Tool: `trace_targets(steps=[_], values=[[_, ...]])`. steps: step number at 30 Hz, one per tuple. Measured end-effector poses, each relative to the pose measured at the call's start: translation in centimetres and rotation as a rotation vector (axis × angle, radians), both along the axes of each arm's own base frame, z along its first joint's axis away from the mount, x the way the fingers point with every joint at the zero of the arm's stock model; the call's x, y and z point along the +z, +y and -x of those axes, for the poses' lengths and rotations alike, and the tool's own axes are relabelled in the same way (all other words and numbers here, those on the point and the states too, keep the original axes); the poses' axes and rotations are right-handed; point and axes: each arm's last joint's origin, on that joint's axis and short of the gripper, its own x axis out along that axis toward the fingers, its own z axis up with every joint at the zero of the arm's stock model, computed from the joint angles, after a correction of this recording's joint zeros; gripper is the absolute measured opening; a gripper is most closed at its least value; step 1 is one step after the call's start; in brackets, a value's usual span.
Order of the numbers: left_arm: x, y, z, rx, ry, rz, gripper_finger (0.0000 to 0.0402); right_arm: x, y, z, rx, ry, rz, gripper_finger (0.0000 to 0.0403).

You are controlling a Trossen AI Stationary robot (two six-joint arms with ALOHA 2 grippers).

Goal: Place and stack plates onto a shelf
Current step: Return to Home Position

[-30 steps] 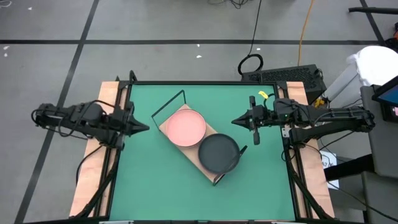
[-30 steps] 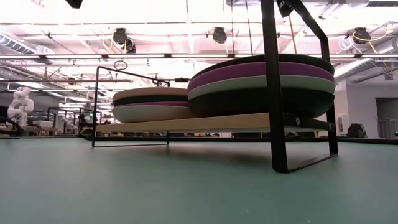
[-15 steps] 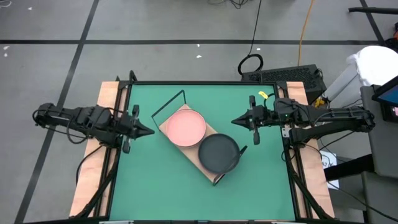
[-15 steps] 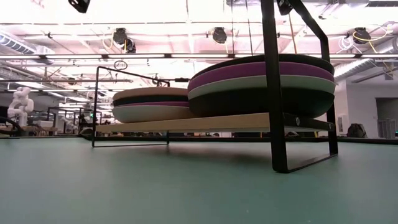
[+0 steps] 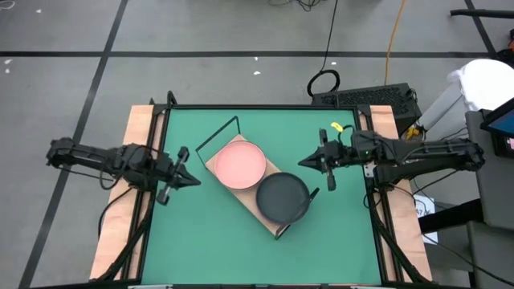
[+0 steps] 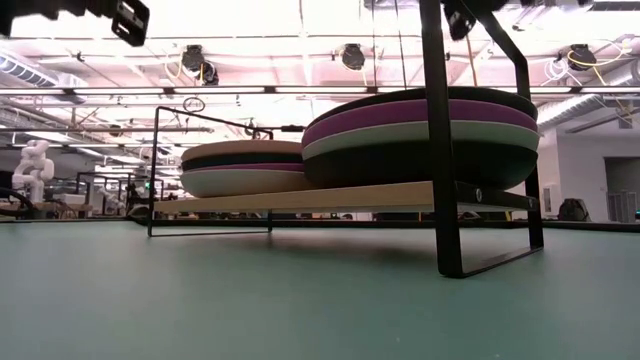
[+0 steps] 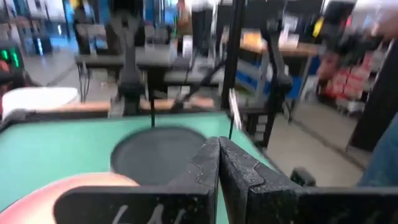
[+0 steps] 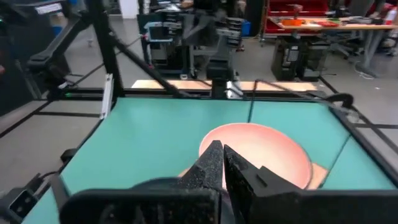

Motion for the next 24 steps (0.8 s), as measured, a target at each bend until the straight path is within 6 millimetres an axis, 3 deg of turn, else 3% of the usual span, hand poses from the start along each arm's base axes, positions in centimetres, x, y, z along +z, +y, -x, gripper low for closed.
trace_targets(steps=[5,14,19,24], values=[[-2.9,0.1,0.0,0.004,-0.115,0.051,0.0012,-4.3,0.1,0.8,0.001,-0.05,-0.011,0.0],[-6.4,0.3,0.4,0.018,-0.071,0.092,0.0012,-10.9,0.0,3.8,-0.01,-0.183,-0.024,0.0],[-7.5,0.7,0.6,0.048,-0.052,0.101,0.0012,-13.3,0.0,5.1,-0.009,-0.181,-0.019,0.0],[-7.8,1.3,0.7,0.09,-0.053,0.108,0.0012,-14.0,-0.1,5.8,-0.028,-0.195,-0.016,0.0]])
